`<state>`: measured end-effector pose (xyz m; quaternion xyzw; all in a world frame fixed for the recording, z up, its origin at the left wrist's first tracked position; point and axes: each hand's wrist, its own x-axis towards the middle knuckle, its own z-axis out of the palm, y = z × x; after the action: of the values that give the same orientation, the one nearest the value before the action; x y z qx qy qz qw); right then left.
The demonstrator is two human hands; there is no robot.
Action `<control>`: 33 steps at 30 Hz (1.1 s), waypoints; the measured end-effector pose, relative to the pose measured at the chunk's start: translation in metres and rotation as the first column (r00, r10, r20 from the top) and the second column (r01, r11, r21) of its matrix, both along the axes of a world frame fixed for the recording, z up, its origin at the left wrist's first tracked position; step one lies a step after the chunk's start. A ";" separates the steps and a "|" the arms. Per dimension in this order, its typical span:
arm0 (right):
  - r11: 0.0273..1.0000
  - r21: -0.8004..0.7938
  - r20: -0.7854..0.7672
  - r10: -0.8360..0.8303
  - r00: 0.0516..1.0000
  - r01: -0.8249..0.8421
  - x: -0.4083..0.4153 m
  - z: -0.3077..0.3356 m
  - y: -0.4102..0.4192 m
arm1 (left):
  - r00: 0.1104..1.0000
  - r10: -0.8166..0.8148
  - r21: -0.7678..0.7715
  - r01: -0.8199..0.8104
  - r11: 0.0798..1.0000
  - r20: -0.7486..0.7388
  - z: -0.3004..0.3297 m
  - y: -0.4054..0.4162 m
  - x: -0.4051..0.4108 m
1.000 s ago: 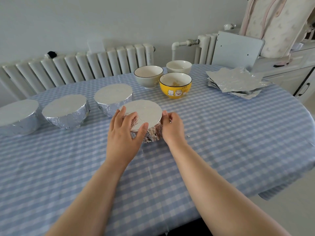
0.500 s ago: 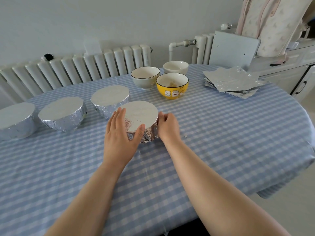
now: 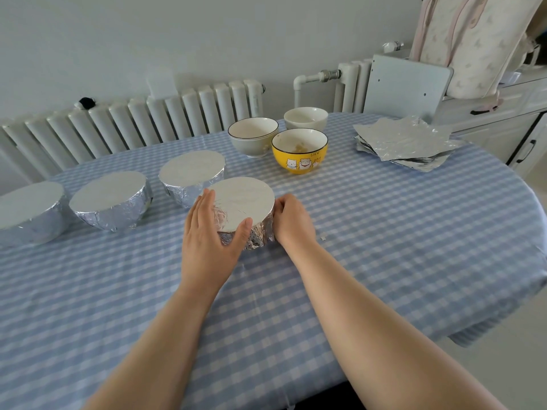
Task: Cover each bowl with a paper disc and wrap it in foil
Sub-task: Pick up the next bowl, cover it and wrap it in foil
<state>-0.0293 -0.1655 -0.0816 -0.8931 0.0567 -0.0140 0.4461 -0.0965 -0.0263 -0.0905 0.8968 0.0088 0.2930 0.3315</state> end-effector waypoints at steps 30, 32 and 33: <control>0.857 0.491 0.144 0.095 0.985 -0.155 -0.015 0.001 -0.009 | 1.000 0.028 -0.270 -0.023 0.963 0.014 0.007 0.019 -0.005; 0.855 0.499 0.128 0.085 0.988 -0.138 -0.017 -0.001 -0.007 | 0.999 -0.034 -0.063 0.034 0.997 0.009 0.007 0.019 0.001; 0.856 0.501 0.116 0.080 0.990 -0.128 -0.018 -0.002 -0.007 | 0.998 -0.068 -0.002 0.068 0.998 -0.010 0.007 0.019 0.003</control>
<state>-0.0474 -0.1726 -0.0837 -0.7447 -0.0105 -0.0150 0.6672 -0.0937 -0.0073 -0.0836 0.8977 -0.0199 0.2769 0.3421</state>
